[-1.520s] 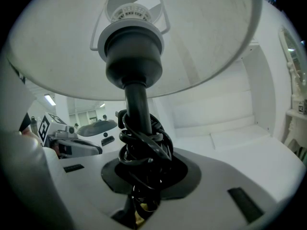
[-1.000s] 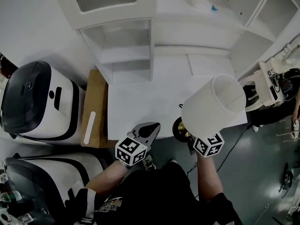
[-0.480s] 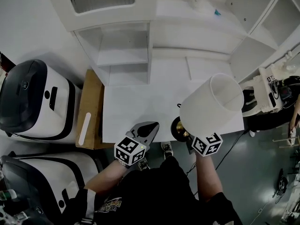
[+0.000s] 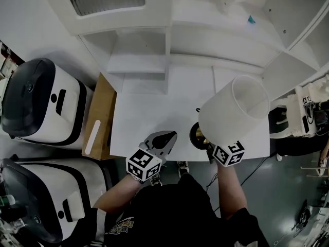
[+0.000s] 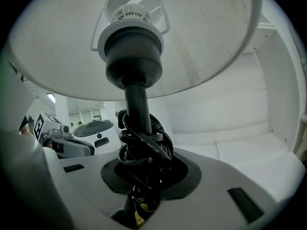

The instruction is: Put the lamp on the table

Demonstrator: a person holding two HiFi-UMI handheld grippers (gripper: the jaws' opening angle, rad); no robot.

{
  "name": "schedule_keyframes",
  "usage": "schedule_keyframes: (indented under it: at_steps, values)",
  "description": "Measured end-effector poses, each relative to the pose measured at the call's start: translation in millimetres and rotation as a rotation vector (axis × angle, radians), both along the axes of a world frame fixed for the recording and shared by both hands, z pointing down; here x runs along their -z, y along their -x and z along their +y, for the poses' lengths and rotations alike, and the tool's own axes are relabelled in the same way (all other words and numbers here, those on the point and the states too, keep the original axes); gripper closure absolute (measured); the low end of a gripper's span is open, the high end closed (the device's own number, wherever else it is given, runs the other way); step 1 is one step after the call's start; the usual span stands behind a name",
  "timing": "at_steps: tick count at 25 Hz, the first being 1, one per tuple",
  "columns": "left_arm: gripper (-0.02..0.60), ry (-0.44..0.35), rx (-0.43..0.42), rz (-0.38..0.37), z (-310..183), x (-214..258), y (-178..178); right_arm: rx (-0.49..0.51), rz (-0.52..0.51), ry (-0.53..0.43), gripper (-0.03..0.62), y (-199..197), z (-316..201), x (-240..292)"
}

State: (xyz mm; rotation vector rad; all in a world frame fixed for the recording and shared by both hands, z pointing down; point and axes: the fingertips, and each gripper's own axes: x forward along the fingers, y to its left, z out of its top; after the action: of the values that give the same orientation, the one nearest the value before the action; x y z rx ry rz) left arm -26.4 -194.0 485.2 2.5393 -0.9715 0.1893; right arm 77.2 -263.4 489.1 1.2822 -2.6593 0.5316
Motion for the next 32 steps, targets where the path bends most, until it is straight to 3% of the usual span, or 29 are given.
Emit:
schedule_keyframes:
  at_steps: [18, 32]
  values:
    - [0.575, 0.001, 0.05, -0.018, -30, -29, -18, 0.118, -0.008, 0.015, 0.491, 0, -71, -41]
    - [0.575, 0.01, 0.1, -0.018, -46, -45, -21, 0.22, 0.004, -0.044, 0.491, 22, -136, -73]
